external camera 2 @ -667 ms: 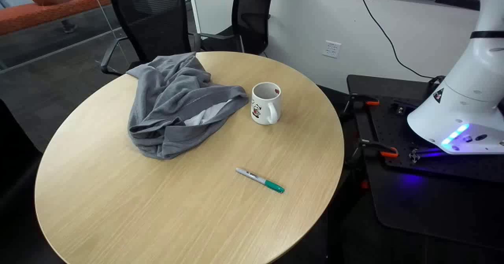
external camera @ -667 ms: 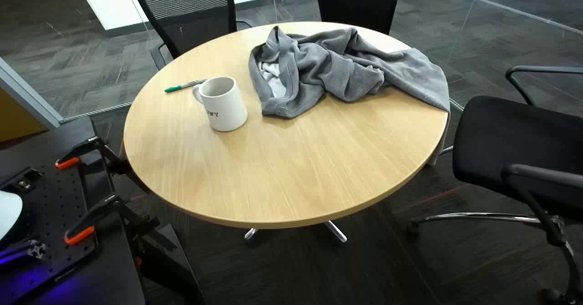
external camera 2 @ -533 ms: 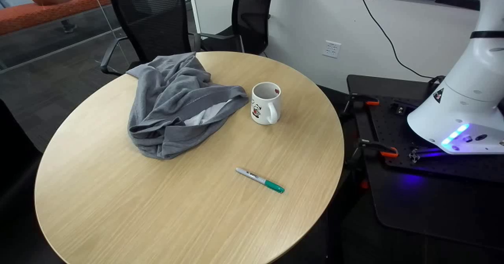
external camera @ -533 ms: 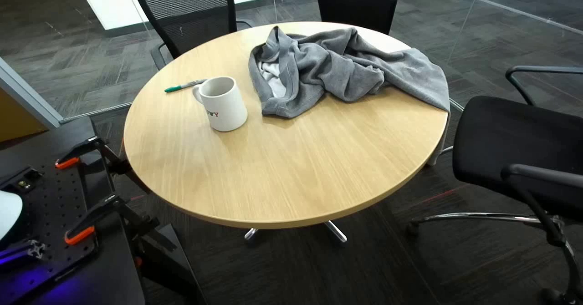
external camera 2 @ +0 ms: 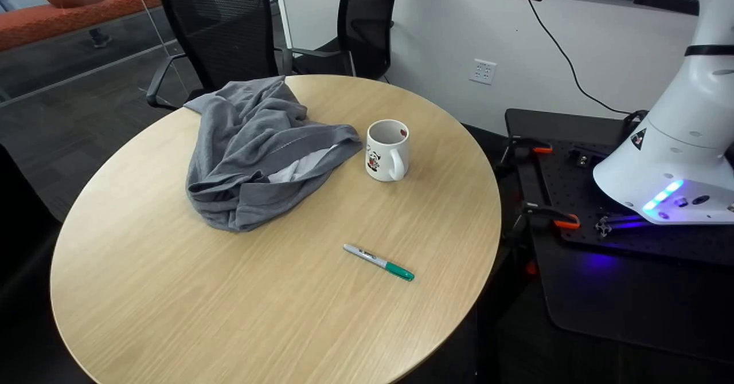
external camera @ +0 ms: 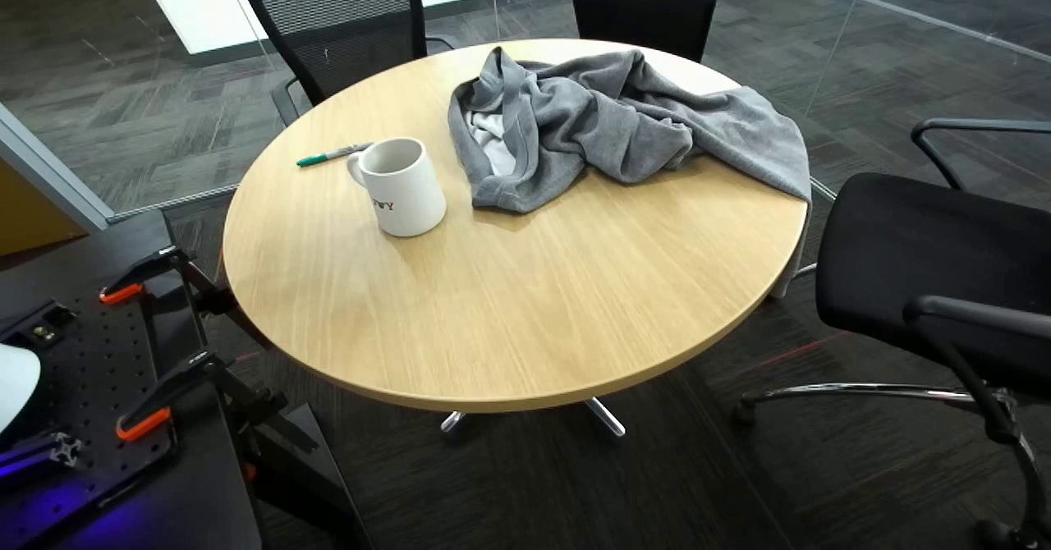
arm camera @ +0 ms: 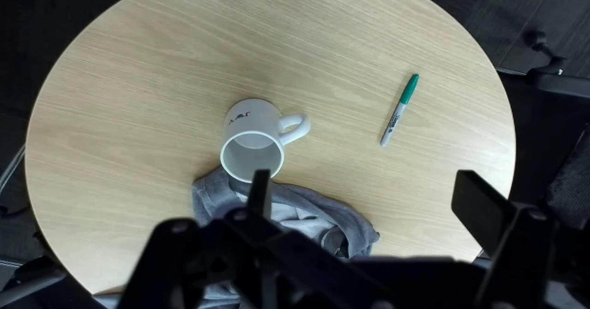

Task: Put the marker in the mug

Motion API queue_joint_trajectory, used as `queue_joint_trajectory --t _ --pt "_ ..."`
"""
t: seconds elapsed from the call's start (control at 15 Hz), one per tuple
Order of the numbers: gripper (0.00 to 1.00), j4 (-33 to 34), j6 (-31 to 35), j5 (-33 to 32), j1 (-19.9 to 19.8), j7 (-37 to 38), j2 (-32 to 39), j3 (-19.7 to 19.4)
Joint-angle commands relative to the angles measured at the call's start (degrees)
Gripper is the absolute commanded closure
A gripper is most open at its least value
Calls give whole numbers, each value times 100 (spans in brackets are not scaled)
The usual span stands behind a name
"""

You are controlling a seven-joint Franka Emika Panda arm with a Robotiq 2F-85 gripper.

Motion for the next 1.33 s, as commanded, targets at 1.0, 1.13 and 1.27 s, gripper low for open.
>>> queue_joint_trajectory --t 1.0,1.13,1.27 --pt "0 1319 2787 -1 279 2035 4195 1426" --pt "0 1494 2827 -18 360 2108 4661 1380" --pt "0 1629 2867 -42 437 2243 5087 1325"
